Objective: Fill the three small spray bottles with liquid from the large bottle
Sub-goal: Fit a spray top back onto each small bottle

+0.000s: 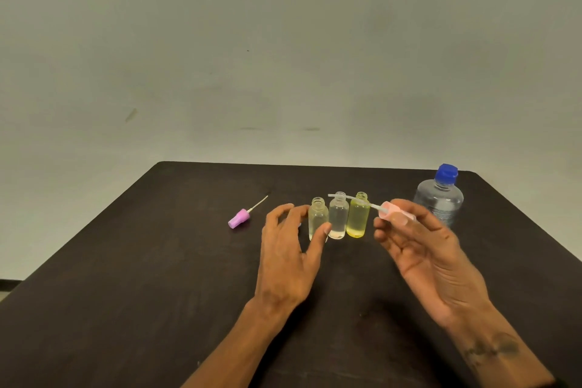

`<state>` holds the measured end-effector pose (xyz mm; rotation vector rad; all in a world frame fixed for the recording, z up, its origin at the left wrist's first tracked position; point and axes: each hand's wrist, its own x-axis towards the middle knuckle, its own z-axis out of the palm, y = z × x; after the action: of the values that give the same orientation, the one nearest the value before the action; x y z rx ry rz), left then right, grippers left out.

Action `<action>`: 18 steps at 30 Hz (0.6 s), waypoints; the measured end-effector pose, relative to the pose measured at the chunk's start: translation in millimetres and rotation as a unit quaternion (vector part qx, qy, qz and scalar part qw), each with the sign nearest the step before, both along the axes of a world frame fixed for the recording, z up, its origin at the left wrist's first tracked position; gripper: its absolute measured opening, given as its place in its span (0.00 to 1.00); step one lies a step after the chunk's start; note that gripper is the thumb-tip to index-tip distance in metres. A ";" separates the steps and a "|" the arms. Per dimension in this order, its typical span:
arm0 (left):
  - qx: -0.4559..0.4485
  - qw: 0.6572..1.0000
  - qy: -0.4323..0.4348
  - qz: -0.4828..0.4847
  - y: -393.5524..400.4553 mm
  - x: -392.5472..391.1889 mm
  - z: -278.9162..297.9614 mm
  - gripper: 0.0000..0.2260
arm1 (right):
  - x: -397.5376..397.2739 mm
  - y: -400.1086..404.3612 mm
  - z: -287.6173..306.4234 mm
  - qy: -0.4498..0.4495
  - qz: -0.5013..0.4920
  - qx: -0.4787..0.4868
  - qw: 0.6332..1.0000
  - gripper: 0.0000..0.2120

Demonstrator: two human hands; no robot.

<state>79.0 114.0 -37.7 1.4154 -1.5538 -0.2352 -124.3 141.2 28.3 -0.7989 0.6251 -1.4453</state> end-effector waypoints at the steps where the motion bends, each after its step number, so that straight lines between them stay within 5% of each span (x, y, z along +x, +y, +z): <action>1: -0.001 1.000 0.007 -0.010 6.2 0.8 0.8 0.21 | -1.3 0.2 1.3 0.010 -0.009 -0.014 1.000 0.12; 4: -0.007 0.999 0.018 -0.033 17.3 0.9 2.7 0.20 | -4.7 0.9 5.8 0.051 -0.039 -0.055 0.996 0.11; 7: -0.004 0.999 0.009 -0.041 18.5 -0.6 5.1 0.22 | -7.0 -1.3 3.9 0.106 -0.065 -0.104 0.987 0.27; 10: -0.013 0.999 0.010 -0.048 16.4 -0.3 4.4 0.20 | -10.0 -5.0 0.1 0.153 -0.104 -0.122 0.975 0.32; 18: -0.012 0.997 -0.020 -0.068 15.8 -0.8 5.8 0.21 | -13.6 -9.2 -7.6 0.243 -0.179 -0.156 0.941 0.17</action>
<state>78.1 129.8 -31.9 1.3034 -1.6837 -0.2703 -137.9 132.0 20.7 -1.3702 0.9658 -1.7162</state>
